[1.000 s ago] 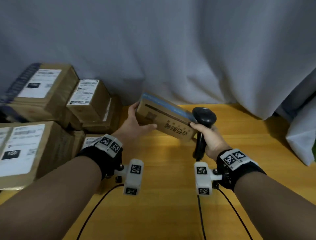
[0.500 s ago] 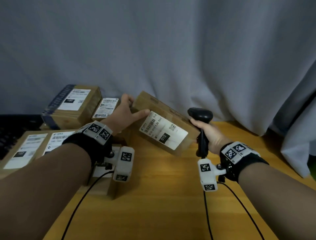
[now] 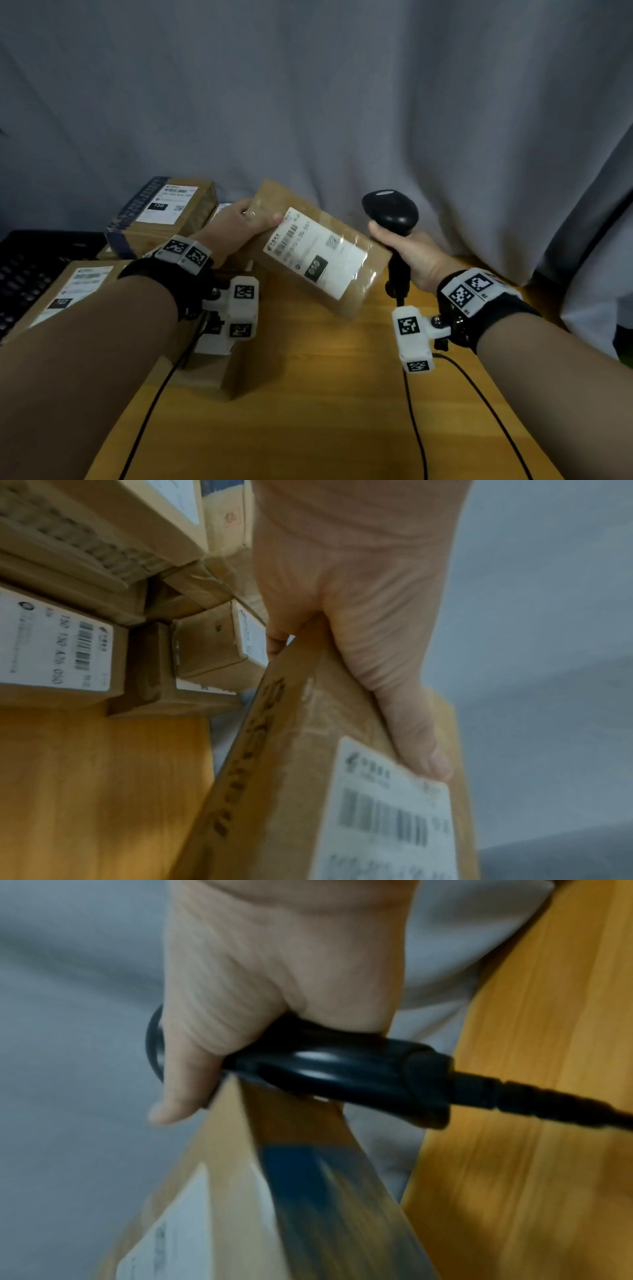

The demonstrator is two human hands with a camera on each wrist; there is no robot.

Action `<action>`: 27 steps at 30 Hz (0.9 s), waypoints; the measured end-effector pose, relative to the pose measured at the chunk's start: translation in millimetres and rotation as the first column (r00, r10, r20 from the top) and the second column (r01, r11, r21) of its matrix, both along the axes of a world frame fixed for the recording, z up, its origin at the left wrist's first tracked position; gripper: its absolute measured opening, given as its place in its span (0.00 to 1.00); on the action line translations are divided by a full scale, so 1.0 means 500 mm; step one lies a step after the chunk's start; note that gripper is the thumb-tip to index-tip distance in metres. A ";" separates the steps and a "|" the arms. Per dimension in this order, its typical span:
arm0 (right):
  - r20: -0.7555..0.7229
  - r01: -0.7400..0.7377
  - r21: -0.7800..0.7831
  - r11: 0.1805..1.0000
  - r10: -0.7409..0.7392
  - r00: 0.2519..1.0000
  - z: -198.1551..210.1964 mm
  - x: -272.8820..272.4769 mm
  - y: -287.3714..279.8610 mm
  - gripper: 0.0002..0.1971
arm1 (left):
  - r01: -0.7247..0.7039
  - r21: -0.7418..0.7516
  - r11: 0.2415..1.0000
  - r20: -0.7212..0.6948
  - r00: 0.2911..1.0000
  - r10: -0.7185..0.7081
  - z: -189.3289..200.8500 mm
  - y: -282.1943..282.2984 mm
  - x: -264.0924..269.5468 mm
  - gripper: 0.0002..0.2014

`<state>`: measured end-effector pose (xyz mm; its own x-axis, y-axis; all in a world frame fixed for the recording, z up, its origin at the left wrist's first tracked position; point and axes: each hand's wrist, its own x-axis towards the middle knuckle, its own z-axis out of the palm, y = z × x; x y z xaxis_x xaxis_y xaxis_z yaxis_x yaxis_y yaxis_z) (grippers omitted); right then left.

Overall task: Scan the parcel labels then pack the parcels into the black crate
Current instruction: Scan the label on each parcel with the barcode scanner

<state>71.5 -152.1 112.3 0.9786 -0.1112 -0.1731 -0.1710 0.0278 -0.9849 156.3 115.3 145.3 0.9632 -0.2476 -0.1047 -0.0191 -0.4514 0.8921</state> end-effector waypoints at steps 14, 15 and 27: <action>0.139 0.047 -0.042 0.998 -0.041 0.989 0.004 -0.003 0.057 0.14 | -0.003 -0.071 0.997 0.239 0.971 0.020 0.006 -0.065 -0.007 0.40; 0.129 0.120 0.040 0.992 -0.124 0.984 0.002 0.000 0.058 0.12 | -0.055 -0.139 0.989 0.169 0.982 0.079 -0.005 -0.064 0.000 0.46; -0.044 0.308 0.154 0.939 -0.305 0.951 0.021 0.035 0.036 0.22 | 0.052 -0.262 0.964 -0.434 0.885 -0.166 -0.027 -0.072 -0.026 0.15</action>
<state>88.8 -134.1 122.6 0.8977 -0.3752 -0.2309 -0.1483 0.2362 -0.9603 143.2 79.2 131.7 0.7916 -0.4202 -0.4435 0.3717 -0.2450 0.8955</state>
